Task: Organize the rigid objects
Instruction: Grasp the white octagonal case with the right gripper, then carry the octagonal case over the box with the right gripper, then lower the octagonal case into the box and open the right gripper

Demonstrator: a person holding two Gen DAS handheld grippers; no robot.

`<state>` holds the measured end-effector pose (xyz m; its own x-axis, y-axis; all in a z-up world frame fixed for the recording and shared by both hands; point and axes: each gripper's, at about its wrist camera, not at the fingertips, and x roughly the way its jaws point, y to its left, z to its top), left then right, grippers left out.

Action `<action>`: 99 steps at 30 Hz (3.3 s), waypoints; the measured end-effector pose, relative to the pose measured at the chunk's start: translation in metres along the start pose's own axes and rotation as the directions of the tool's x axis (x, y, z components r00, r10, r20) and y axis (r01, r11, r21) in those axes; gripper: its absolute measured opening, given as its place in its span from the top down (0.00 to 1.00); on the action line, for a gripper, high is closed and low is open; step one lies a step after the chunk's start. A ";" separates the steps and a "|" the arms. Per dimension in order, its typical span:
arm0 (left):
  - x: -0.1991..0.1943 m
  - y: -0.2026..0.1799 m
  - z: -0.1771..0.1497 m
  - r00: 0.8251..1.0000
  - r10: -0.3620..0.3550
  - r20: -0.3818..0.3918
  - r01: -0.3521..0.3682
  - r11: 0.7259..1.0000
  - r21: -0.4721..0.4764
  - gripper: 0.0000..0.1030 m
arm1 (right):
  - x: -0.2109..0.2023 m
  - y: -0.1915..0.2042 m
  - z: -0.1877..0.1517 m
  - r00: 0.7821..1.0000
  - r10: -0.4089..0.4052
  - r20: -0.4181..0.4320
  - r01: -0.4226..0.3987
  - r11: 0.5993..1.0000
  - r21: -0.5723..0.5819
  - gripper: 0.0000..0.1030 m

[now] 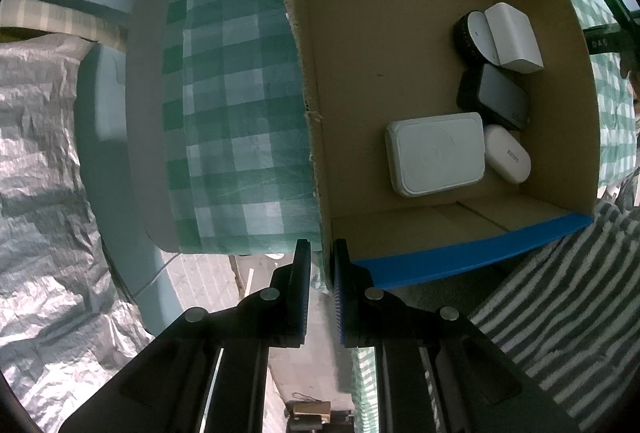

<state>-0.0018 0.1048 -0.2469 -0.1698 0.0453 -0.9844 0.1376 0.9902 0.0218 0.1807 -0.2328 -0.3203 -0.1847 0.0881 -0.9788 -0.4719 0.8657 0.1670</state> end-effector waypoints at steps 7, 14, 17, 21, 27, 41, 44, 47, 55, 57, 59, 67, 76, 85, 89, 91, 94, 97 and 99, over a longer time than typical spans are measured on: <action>-0.001 -0.001 0.000 1.000 0.005 0.002 -0.005 1.000 0.011 0.90 | 0.012 0.007 -0.011 0.999 -0.037 0.028 0.037 0.999 0.009 0.45; -0.001 -0.001 0.000 1.000 0.001 0.008 -0.001 1.000 0.014 0.90 | 0.015 0.028 -0.006 0.996 -0.079 0.040 0.078 0.997 0.026 0.47; -0.001 -0.001 -0.001 1.000 0.002 0.011 -0.002 1.000 0.015 0.90 | 0.015 0.029 -0.019 0.997 -0.065 0.043 0.063 0.997 0.034 0.47; -0.001 -0.001 -0.001 1.000 0.005 0.016 -0.005 1.000 0.019 0.90 | 0.007 0.027 -0.031 0.997 -0.052 0.054 0.051 0.998 0.025 0.47; -0.001 -0.002 -0.001 1.000 0.007 0.019 -0.008 1.000 0.022 0.90 | -0.018 0.035 -0.044 0.996 -0.033 0.082 0.032 0.999 0.015 0.47; -0.001 -0.002 0.000 1.000 -0.001 0.022 0.000 1.000 0.029 0.90 | -0.091 0.073 -0.067 0.985 0.035 0.168 -0.022 0.997 -0.076 0.47; -0.001 -0.001 0.000 1.000 0.001 0.025 -0.002 0.999 0.035 0.90 | -0.104 0.090 -0.063 0.982 0.054 0.182 -0.035 0.994 -0.108 0.47; -0.001 0.000 0.000 1.000 -0.001 0.027 0.000 0.999 0.038 0.90 | -0.121 0.108 -0.060 0.977 0.075 0.199 -0.048 0.989 -0.142 0.47; -0.002 -0.001 -0.001 1.000 -0.005 0.030 0.004 0.999 0.040 0.90 | -0.116 0.150 -0.048 0.976 0.096 0.198 -0.051 0.973 -0.224 0.47; -0.001 -0.001 -0.002 1.000 -0.006 0.029 0.005 0.999 0.039 0.90 | -0.108 0.159 -0.044 0.978 0.097 0.184 -0.051 0.969 -0.242 0.47; -0.001 0.000 -0.002 1.000 -0.008 0.029 0.007 0.999 0.038 0.90 | -0.101 0.166 -0.042 0.981 0.094 0.170 -0.047 0.965 -0.258 0.47; -0.002 -0.001 -0.002 1.000 -0.011 0.029 0.010 0.999 0.038 0.90 | -0.069 0.188 -0.040 0.991 0.074 0.113 -0.037 0.954 -0.297 0.47; 0.000 0.001 -0.001 0.999 -0.019 0.029 0.019 1.000 0.024 0.90 | -0.045 0.194 -0.042 0.996 0.041 0.082 -0.014 0.950 -0.311 0.47; 0.000 0.002 -0.001 0.999 -0.021 0.029 0.021 1.000 0.022 0.90 | -0.037 0.191 -0.045 0.997 0.025 0.079 0.001 0.950 -0.313 0.47; 0.000 0.002 -0.001 0.999 -0.022 0.029 0.022 1.000 0.021 0.90 | -0.037 0.191 -0.047 0.997 0.025 0.079 0.001 0.949 -0.315 0.46; 0.000 0.002 -0.002 0.999 -0.022 0.029 0.022 1.000 0.022 0.90 | -0.036 0.191 -0.048 0.996 0.023 0.083 0.004 0.949 -0.314 0.46; 0.000 0.002 -0.002 0.999 -0.022 0.028 0.022 1.000 0.020 0.90 | -0.035 0.192 -0.050 0.996 0.032 0.085 -0.004 0.950 -0.312 0.46; 0.000 0.001 -0.002 0.999 -0.024 0.028 0.023 1.000 0.022 0.90 | -0.039 0.194 -0.051 0.994 0.060 0.092 -0.029 0.949 -0.313 0.46; 0.000 0.001 -0.003 0.999 -0.025 0.028 0.024 0.999 0.021 0.90 | -0.043 0.195 -0.051 0.993 0.058 0.105 -0.023 0.949 -0.314 0.46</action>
<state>-0.0043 0.1066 -0.2468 -0.1460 0.0168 -0.9891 0.1540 0.9881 -0.0059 0.0525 -0.0932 -0.2395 -0.1208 0.1893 -0.9745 -0.7146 0.6648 0.2177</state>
